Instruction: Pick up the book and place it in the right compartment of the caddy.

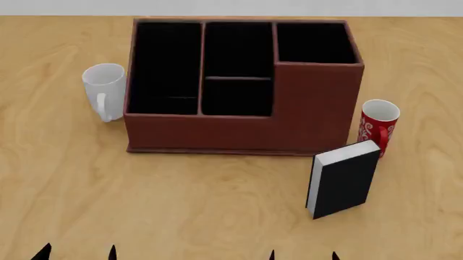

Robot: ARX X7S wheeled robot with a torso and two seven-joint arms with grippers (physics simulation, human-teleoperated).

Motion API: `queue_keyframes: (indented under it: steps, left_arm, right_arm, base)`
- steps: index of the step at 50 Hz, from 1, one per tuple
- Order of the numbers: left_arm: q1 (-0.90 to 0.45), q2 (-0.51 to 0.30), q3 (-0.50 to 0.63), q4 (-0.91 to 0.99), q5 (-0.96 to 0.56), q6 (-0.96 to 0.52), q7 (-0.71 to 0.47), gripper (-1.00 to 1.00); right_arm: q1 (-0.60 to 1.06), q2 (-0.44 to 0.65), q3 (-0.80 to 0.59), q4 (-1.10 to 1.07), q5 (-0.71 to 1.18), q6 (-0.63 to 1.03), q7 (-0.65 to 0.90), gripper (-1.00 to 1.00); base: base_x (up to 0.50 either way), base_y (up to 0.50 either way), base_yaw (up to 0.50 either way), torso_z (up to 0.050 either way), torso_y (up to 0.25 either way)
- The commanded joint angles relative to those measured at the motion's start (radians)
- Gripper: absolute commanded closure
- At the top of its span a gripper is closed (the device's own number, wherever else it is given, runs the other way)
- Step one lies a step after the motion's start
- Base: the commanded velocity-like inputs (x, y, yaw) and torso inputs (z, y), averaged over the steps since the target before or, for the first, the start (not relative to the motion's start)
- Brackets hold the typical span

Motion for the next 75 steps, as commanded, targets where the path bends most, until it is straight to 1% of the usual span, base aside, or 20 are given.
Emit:
queue_keyframes:
  steps: [1, 3, 8, 10, 15, 19, 26, 38, 52, 64, 65, 66, 67, 68, 70, 75]
  left_arm:
    - [0.000, -0.010, 0.012, 0.004, -0.010, -0.004, -0.012, -1.00]
    - [0.020, -0.016, 0.005, 0.027, -0.053, -0.015, -0.031, -1.00]
    - [0.101, -0.035, 0.031, 0.109, -0.066, 0.023, -0.050, -1.00]
    - [0.117, -0.043, 0.043, 0.109, -0.057, 0.048, -0.057, -1.00]
    - [0.136, -0.059, 0.057, 0.143, -0.086, 0.033, -0.050, -1.00]
    - [0.130, -0.067, 0.067, 0.162, -0.105, 0.000, -0.049, -1.00]
    - [0.111, -0.076, 0.079, 0.139, -0.115, -0.009, -0.059, -1.00]
    - [0.107, -0.092, 0.097, 0.159, -0.133, -0.037, -0.074, -1.00]
    - [0.098, -0.110, 0.112, 0.134, -0.146, -0.027, -0.090, -1.00]
    - [0.074, -0.120, 0.124, 0.124, -0.155, -0.052, -0.110, -1.00]
    - [0.076, -0.120, 0.124, 0.126, -0.155, -0.036, -0.110, -1.00]
    - [0.072, -0.124, 0.128, 0.131, -0.129, -0.048, -0.129, -1.00]
    - [0.074, -0.127, 0.122, 0.149, -0.149, -0.053, -0.122, -1.00]
    - [0.073, -0.135, 0.118, 0.171, -0.150, -0.058, -0.123, -1.00]
    - [0.068, -0.144, 0.111, 0.197, -0.160, -0.068, -0.124, -1.00]
    - [0.068, -0.142, 0.128, 0.164, -0.160, -0.038, -0.114, -1.00]
  right_arm:
    - [-0.002, 0.011, -0.015, -0.013, 0.011, 0.011, 0.015, -1.00]
    - [-0.020, 0.020, -0.030, -0.012, 0.004, 0.018, 0.041, -1.00]
    - [-0.107, 0.039, -0.046, -0.100, 0.031, -0.002, 0.054, -1.00]
    - [-0.128, 0.044, -0.049, -0.105, 0.035, -0.008, 0.063, -1.00]
    - [-0.149, 0.052, -0.058, -0.141, 0.055, 0.010, 0.075, -1.00]
    - [-0.141, 0.059, -0.070, -0.139, 0.062, 0.017, 0.081, -1.00]
    - [-0.125, 0.068, -0.082, -0.109, 0.074, 0.014, 0.090, -1.00]
    - [-0.119, 0.081, -0.098, -0.113, 0.094, 0.029, 0.110, -1.00]
    - [-0.103, 0.091, -0.118, -0.083, 0.110, 0.019, 0.124, -1.00]
    - [-0.091, 0.106, -0.133, -0.070, 0.119, 0.014, 0.140, -1.00]
    - [-0.090, 0.108, -0.135, -0.074, 0.118, 0.015, 0.141, -1.00]
    - [-0.097, 0.114, -0.139, -0.088, 0.129, -0.007, 0.126, -1.00]
    - [-0.100, 0.116, -0.138, -0.096, 0.133, -0.009, 0.125, -1.00]
    - [-0.109, 0.125, -0.142, -0.101, 0.140, -0.050, 0.105, -1.00]
    - [-0.111, 0.131, -0.144, -0.108, 0.133, -0.059, 0.109, -1.00]
    - [-0.104, 0.132, -0.148, -0.090, 0.147, -0.065, 0.105, -1.00]
  base:
    - [0.00, 0.00, 0.00, 0.000, 0.000]
    - [0.00, 0.00, 0.00, 0.000, 0.000]
    - [0.00, 0.00, 0.00, 0.000, 0.000]
    - [0.00, 0.00, 0.00, 0.000, 0.000]
    - [0.00, 0.00, 0.00, 0.020, 0.000]
    - [0.00, 0.00, 0.00, 0.050, 0.000]
    - [0.00, 0.00, 0.00, 0.050, 0.000]
    - [0.00, 0.00, 0.00, 0.050, 0.000]
    - [0.00, 0.00, 0.00, 0.050, 0.000]
    - [0.00, 0.00, 0.00, 0.050, 0.000]
    - [0.00, 0.00, 0.00, 0.050, 0.000]
    - [0.00, 0.00, 0.00, 0.021, 0.000]
    - [0.00, 0.00, 0.00, 0.000, 0.000]
    - [0.00, 0.00, 0.00, 0.000, 0.000]
    - [0.00, 0.00, 0.00, 0.000, 0.000]
    - [0.00, -0.30, 0.00, 0.000, 0.000]
